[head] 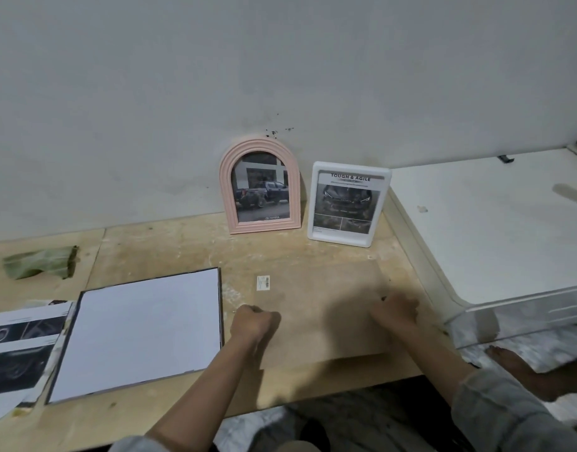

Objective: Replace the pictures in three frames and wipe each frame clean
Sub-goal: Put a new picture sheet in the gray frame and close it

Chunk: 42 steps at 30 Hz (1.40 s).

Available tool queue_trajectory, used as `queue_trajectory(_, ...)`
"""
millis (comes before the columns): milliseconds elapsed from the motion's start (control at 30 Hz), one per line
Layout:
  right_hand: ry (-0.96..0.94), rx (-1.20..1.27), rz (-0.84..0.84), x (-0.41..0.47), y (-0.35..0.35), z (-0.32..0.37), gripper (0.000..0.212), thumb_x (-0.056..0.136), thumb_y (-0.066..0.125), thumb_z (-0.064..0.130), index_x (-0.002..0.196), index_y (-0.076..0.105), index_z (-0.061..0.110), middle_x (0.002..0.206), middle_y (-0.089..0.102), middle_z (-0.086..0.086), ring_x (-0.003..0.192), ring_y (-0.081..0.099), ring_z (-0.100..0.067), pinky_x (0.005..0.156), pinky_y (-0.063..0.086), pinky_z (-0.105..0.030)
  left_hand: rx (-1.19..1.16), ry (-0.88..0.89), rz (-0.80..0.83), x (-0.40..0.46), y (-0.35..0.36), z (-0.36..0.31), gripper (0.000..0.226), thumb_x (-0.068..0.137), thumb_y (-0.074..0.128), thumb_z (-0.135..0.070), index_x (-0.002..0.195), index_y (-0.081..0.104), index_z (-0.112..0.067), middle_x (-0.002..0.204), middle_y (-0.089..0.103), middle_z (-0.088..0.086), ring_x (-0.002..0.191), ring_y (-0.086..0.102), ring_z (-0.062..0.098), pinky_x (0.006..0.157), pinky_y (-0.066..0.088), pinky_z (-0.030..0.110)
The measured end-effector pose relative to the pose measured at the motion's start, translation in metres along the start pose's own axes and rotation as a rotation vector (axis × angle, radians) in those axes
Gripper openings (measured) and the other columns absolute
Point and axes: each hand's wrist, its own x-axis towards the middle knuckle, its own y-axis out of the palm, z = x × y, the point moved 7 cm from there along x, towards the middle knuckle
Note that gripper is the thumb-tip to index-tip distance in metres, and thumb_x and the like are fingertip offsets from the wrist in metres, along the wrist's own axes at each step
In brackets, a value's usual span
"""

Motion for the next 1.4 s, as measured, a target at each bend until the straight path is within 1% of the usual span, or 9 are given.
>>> queue_trajectory(133, -0.008, 0.108, 0.0, -0.017, 0.006, 0.026, 0.059, 0.074, 0.063, 0.035, 0.12, 0.048, 0.001, 0.12, 0.054, -0.018, 0.105, 0.055, -0.035, 0.084, 0.05, -0.042, 0.015, 0.049, -0.048, 0.002, -0.029, 0.0, 0.026, 0.076, 0.062, -0.018, 0.097, 0.057, -0.005, 0.096, 0.059, 0.01, 0.074, 0.052, 0.016, 0.066, 0.042, 0.026)
queue_trajectory(233, -0.087, 0.091, 0.006, -0.044, 0.024, 0.059, 0.05, 0.08, 0.063, 0.033, 0.119, 0.048, 0.004, 0.12, 0.051, -0.015, 0.105, 0.054, -0.032, 0.077, 0.045, -0.032, 0.016, 0.085, -0.12, 0.004, -0.069, 0.005, 0.024, 0.077, 0.061, -0.019, 0.097, 0.055, -0.007, 0.105, 0.054, 0.01, 0.074, 0.052, 0.015, 0.057, 0.04, 0.023)
queue_trajectory(367, -0.206, -0.017, 0.017, -0.089, 0.062, 0.108, 0.049, 0.084, 0.058, 0.037, 0.12, 0.047, 0.005, 0.125, 0.037, -0.016, 0.107, 0.051, -0.035, 0.086, 0.044, -0.036, 0.041, 0.1, -0.222, 0.011, -0.136, 0.024, 0.029, 0.077, 0.061, -0.025, 0.099, 0.054, -0.007, 0.109, 0.055, 0.013, 0.09, 0.057, 0.028, 0.073, 0.047, 0.032)
queue_trajectory(533, -0.348, -0.108, 0.062, -0.149, 0.12, 0.167, 0.047, 0.085, 0.055, 0.038, 0.118, 0.047, 0.005, 0.124, 0.039, -0.013, 0.112, 0.048, -0.035, 0.095, 0.04, -0.036, 0.035, 0.07, -0.34, 0.015, -0.227, 0.063, 0.033, 0.08, 0.062, -0.026, 0.103, 0.056, -0.003, 0.107, 0.058, 0.015, 0.097, 0.058, 0.033, 0.075, 0.045, 0.034)
queue_trajectory(700, -0.427, -0.157, 0.155, -0.198, 0.176, 0.21, 0.048, 0.086, 0.053, 0.039, 0.121, 0.045, 0.007, 0.13, 0.039, -0.012, 0.118, 0.047, -0.034, 0.098, 0.038, -0.034, -0.021, 0.05, -0.431, 0.021, -0.3, 0.101, 0.02, 0.08, 0.061, -0.019, 0.089, 0.057, -0.002, 0.084, 0.059, 0.012, 0.085, 0.059, 0.032, 0.071, 0.042, 0.031)
queue_trajectory(800, -0.436, -0.156, 0.174, -0.213, 0.198, 0.225, 0.05, 0.086, 0.053, 0.04, 0.122, 0.046, 0.006, 0.131, 0.04, -0.012, 0.121, 0.045, -0.033, 0.101, 0.036, -0.034, -0.011, 0.036, -0.43, 0.029, -0.326, 0.116, 0.026, 0.075, 0.06, -0.024, 0.088, 0.059, -0.001, 0.079, 0.059, 0.01, 0.079, 0.055, 0.029, 0.071, 0.04, 0.029)
queue_trajectory(900, -0.435, -0.157, 0.176, -0.22, 0.211, 0.233, 0.045, 0.087, 0.053, 0.038, 0.117, 0.046, 0.006, 0.127, 0.041, -0.012, 0.119, 0.046, -0.032, 0.101, 0.035, -0.035, 0.016, 0.042, -0.406, 0.037, -0.336, 0.123, 0.015, 0.078, 0.06, -0.016, 0.082, 0.057, -0.003, 0.074, 0.057, 0.007, 0.075, 0.055, 0.027, 0.069, 0.04, 0.029)
queue_trajectory(1267, -0.362, -0.15, 0.123, -0.213, 0.215, 0.228, 0.042, 0.084, 0.054, 0.038, 0.109, 0.051, 0.005, 0.118, 0.047, -0.014, 0.109, 0.05, -0.032, 0.092, 0.041, -0.036, 0.053, 0.109, -0.327, 0.05, -0.329, 0.124, 0.008, 0.072, 0.057, -0.015, 0.069, 0.053, -0.008, 0.068, 0.055, 0.005, 0.064, 0.052, 0.024, 0.064, 0.047, 0.029)
queue_trajectory(1400, -0.341, -0.138, 0.131, -0.212, 0.219, 0.226, 0.04, 0.083, 0.054, 0.039, 0.105, 0.05, 0.006, 0.123, 0.045, -0.014, 0.11, 0.05, -0.035, 0.091, 0.042, -0.036, 0.117, 0.11, -0.334, 0.055, -0.327, 0.128, 0.013, 0.073, 0.06, -0.018, 0.079, 0.055, -0.008, 0.078, 0.057, 0.005, 0.077, 0.057, 0.028, 0.065, 0.043, 0.028)
